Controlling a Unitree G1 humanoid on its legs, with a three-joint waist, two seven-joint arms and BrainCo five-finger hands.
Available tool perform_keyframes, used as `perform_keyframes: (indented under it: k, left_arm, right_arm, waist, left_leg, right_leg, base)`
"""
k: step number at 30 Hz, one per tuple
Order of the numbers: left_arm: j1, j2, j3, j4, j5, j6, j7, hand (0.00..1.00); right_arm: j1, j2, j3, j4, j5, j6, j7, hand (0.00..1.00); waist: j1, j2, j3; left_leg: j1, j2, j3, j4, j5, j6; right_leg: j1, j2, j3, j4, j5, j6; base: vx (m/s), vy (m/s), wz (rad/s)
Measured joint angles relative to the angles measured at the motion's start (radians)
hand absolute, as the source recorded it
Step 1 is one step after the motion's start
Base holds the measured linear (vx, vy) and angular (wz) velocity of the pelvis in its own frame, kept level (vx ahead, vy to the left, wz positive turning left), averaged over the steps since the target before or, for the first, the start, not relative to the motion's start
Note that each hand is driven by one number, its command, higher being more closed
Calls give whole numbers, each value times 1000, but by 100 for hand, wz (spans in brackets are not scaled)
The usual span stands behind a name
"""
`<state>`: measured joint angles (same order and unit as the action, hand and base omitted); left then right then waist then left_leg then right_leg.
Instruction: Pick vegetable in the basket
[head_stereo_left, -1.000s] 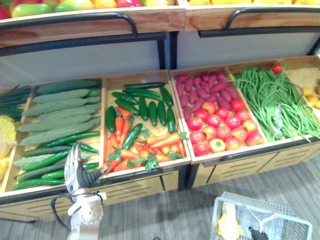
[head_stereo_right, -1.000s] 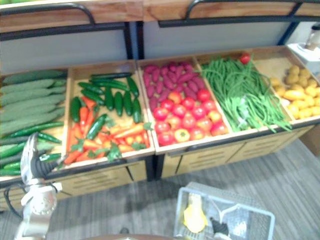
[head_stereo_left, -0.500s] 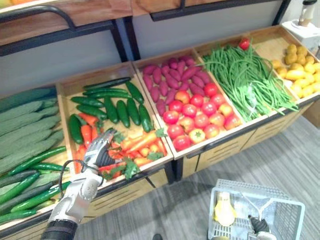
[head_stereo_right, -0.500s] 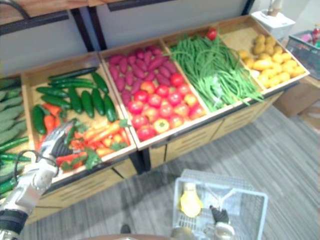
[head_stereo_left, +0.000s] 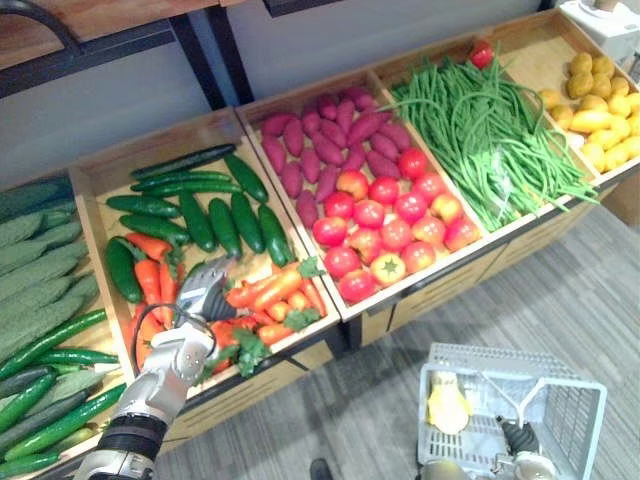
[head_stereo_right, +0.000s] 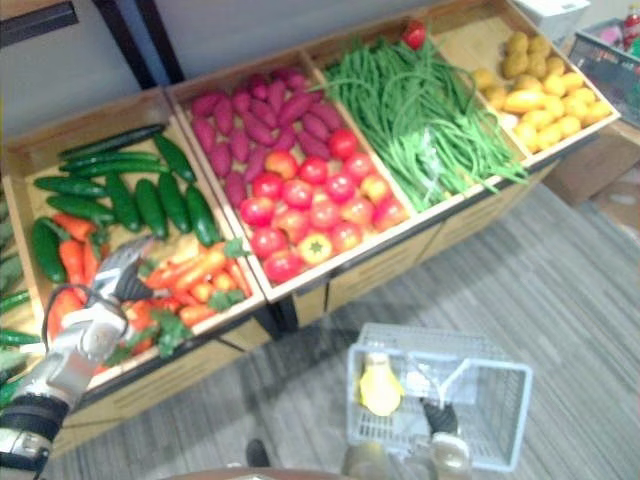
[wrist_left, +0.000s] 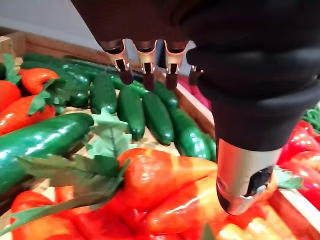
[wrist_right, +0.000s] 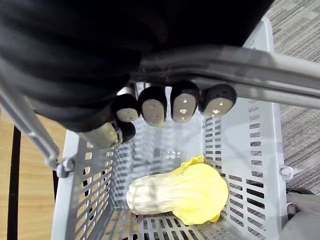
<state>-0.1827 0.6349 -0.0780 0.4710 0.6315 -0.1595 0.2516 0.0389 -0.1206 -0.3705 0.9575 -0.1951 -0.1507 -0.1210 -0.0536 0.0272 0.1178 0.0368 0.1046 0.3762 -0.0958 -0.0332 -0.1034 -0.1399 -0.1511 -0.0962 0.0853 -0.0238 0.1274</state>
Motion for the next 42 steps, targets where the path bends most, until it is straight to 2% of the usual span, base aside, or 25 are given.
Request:
perform_keyframes:
  k: [6, 9, 15, 26, 27, 34, 42]
  left_arm:
    - [-15, -10, 38, 20, 0, 37, 4, 0]
    - [-19, -19, 49, 37, 1, 55, 7, 0]
    - [-22, -63, 48, 38, 3, 54, 9, 0]
    - [-66, -84, 1, 93, 3, 50, 23, 0]
    - [-69, -86, -3, 95, 3, 48, 23, 100]
    - [-110, -95, -33, 119, 8, 37, 56, 100]
    - [-130, -127, -32, 181, 12, 41, 58, 100]
  right_arm:
    - [-14, 1, -5, -23, 0, -2, -1, 100]
    - [-18, 1, -7, -40, 0, 0, -4, 100]
    - [-20, 0, -7, -51, 0, -1, -8, 100]
    - [-21, 0, 33, -66, 0, -5, -28, 100]
    - [-21, 1, 35, -69, 0, -5, -30, 100]
    - [-21, 2, 37, -79, 1, -5, -35, 100]
    - [-22, 2, 67, -81, 1, -12, -41, 100]
  waist:
    - [5, -5, 28]
    - [9, -4, 42]
    - [16, 2, 52]
    - [27, 4, 57]
    - [27, 5, 59]
    - [28, 4, 61]
    - [27, -3, 65]
  left_leg:
    - [-41, -3, 5, 60, -45, 8]
    - [-51, -6, 21, 95, -48, 6]
    - [-54, 0, 33, 99, -48, 6]
    - [-54, 13, 66, 99, -50, 4]
    - [-54, 12, 70, 99, -50, 4]
    - [-70, 14, 84, 98, -50, 4]
    - [-70, 22, 114, 94, -50, 3]
  right_leg:
    - [-47, -13, 22, 50, -1, 0]
    - [-50, -22, 27, 61, -1, 0]
    - [-71, -16, 41, 80, -6, -8]
    - [-100, -3, 53, 111, -7, -9]
    - [-101, -3, 54, 111, -7, -9]
    - [-124, -1, 60, 111, -7, -9]
    - [-135, 11, 78, 102, -6, -9]
  base:
    - [4, 5, -4]
    - [3, -12, -5]
    - [-1, -32, -8]
    - [-12, -13, -7]
    - [-23, -9, -3]
    - [-35, -13, -5]
    - [-27, -14, -8]
